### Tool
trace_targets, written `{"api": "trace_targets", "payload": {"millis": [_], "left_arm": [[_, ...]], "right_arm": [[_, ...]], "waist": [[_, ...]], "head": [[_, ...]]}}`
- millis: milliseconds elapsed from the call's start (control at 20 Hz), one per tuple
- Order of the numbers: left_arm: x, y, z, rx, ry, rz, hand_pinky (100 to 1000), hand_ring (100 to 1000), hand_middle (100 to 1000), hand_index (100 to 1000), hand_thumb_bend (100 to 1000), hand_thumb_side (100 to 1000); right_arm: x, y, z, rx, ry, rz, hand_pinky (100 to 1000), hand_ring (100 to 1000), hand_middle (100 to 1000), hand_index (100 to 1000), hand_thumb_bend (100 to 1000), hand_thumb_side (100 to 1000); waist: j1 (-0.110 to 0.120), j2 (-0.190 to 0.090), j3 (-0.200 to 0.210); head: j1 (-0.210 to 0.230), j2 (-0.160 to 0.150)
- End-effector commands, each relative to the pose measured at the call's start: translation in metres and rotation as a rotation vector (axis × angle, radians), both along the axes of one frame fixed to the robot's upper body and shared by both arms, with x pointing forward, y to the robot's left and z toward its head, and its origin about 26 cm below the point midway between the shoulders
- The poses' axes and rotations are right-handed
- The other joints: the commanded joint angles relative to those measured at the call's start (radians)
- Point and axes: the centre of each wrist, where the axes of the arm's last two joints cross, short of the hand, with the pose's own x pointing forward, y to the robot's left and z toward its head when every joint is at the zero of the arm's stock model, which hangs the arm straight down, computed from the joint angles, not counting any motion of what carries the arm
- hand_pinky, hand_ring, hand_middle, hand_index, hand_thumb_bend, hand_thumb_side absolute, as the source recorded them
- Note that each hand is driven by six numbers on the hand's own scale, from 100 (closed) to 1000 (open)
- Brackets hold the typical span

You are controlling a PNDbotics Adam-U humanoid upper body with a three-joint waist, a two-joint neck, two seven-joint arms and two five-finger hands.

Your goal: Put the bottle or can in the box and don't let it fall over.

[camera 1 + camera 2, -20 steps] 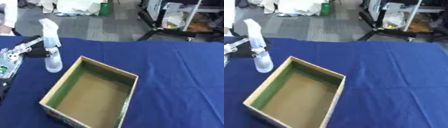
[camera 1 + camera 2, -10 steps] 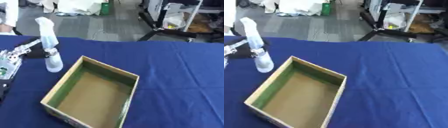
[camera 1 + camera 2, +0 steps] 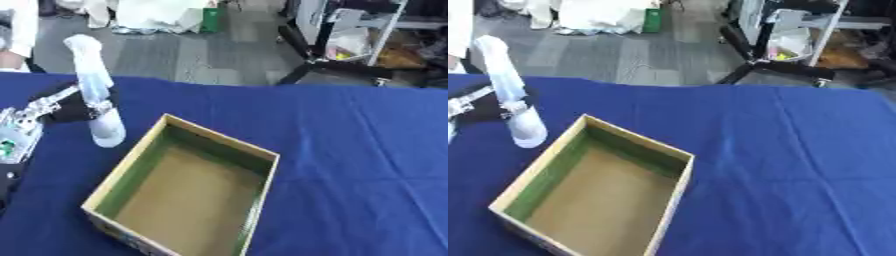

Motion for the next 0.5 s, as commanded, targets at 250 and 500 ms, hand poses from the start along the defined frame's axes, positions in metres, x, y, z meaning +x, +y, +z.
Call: {"api": "trace_targets", "payload": {"millis": [250,500], "left_arm": [[-0.0008,0.0059,-0.0081,-0.067,0.059,0.014,1000,697,727,723,100,458],[-0.0005,0.0087,-0.0100,-0.096,0.061,0.071,1000,539,551,591,100,460]], "right_arm": [[-0.0016,-0.0010,0.0083,-0.016,-0.025,-0.007,969,1000,1000,1000,100,531],[-0.0016,-0.0013,0.0085,-0.012,-0.025,-0.006,970,1000,1000,1000,100,531]], "waist": [[-0.001,-0.010,0.001],[-0.001,-0.011,-0.001]], "head": [[-0.003,-0.011],[-0.003,-0.013]]}}
